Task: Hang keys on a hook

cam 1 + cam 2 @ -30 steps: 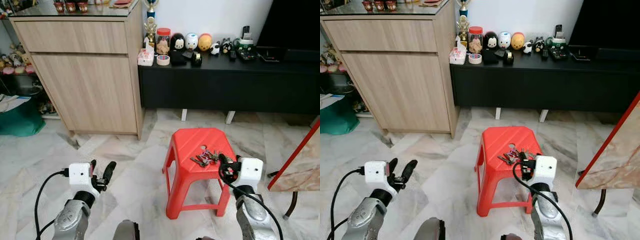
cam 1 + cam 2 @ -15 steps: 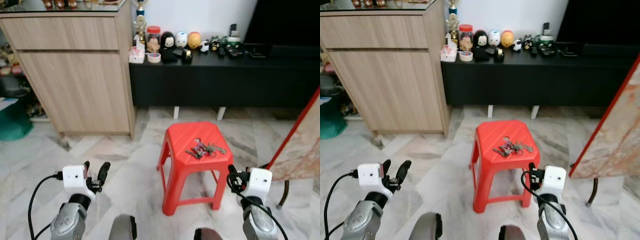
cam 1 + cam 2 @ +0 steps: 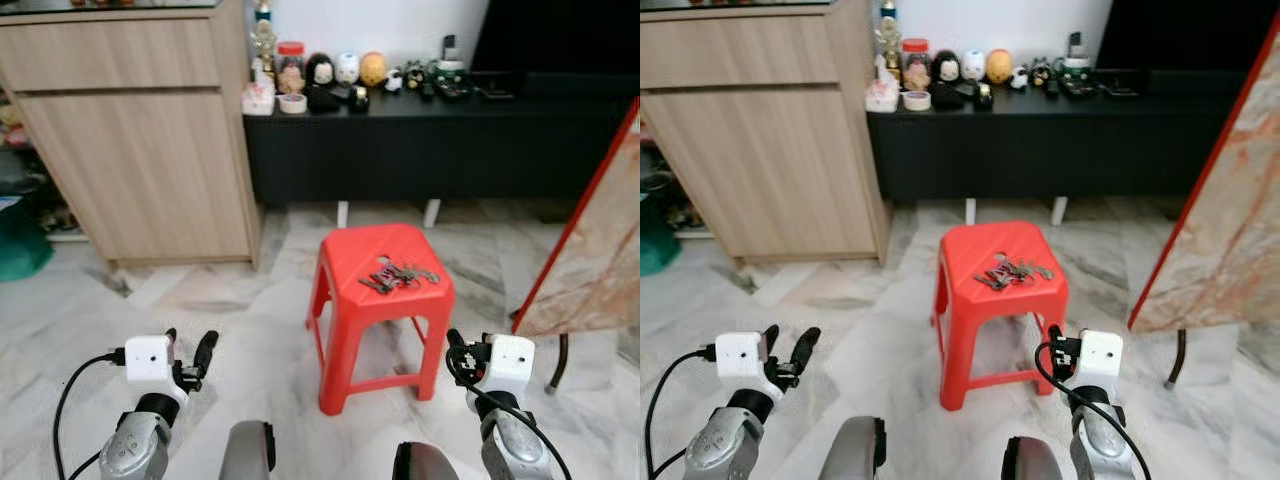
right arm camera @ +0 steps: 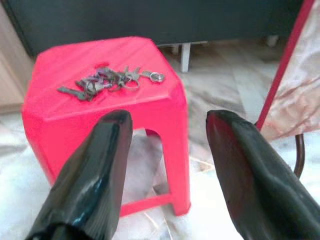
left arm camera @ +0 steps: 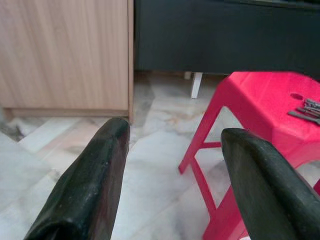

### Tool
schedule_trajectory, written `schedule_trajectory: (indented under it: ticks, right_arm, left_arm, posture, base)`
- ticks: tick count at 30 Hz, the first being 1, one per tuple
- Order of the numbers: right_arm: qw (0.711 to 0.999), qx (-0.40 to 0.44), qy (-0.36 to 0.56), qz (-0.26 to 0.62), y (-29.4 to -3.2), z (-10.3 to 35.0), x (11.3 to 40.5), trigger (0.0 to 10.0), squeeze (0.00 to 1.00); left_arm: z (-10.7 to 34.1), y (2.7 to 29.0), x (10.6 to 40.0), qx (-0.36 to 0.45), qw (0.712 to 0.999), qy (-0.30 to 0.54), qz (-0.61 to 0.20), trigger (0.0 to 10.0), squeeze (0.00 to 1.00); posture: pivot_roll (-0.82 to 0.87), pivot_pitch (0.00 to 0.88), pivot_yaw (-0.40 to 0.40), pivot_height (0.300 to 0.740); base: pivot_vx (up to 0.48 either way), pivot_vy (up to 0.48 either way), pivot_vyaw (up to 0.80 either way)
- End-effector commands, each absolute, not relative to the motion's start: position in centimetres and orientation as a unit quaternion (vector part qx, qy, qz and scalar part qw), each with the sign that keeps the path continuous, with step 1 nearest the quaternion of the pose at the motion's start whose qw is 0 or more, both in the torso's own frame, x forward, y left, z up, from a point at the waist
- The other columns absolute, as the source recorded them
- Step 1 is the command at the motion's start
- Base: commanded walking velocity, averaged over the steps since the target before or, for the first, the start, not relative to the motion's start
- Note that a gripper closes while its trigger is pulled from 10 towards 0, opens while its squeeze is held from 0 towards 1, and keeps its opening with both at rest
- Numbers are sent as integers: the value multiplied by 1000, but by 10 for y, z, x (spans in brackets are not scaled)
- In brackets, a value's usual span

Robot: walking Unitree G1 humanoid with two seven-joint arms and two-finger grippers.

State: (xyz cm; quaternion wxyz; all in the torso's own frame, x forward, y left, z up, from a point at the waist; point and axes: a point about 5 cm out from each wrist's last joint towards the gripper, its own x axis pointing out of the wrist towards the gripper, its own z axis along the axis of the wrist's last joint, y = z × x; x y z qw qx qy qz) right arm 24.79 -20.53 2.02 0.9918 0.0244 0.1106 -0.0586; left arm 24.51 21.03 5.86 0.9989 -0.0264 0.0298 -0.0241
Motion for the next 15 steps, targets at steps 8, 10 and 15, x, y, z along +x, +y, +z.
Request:
schedule_trajectory:
  ticks: [8, 10, 15]
  right_arm:
    - [992, 37, 107, -49, -200, 24, 254, 10000, 0]
    - [992, 34, 107, -49, -200, 24, 254, 10000, 0]
    - [992, 34, 111, -50, -201, 23, 253, 10000, 0]
  left_arm:
    - [60, 215, 245, -18, 999, 29, -16, 10000, 0]
    - [61, 215, 245, -17, 999, 29, -17, 10000, 0]
    - [60, 214, 245, -17, 999, 30, -17, 10000, 0]
  posture:
    - [82, 0, -31, 585]
    - [79, 0, -30, 585]
    - [81, 0, -31, 585]
  base:
    - [301, 0, 100]
    - [313, 0, 0]
    - [316, 0, 0]
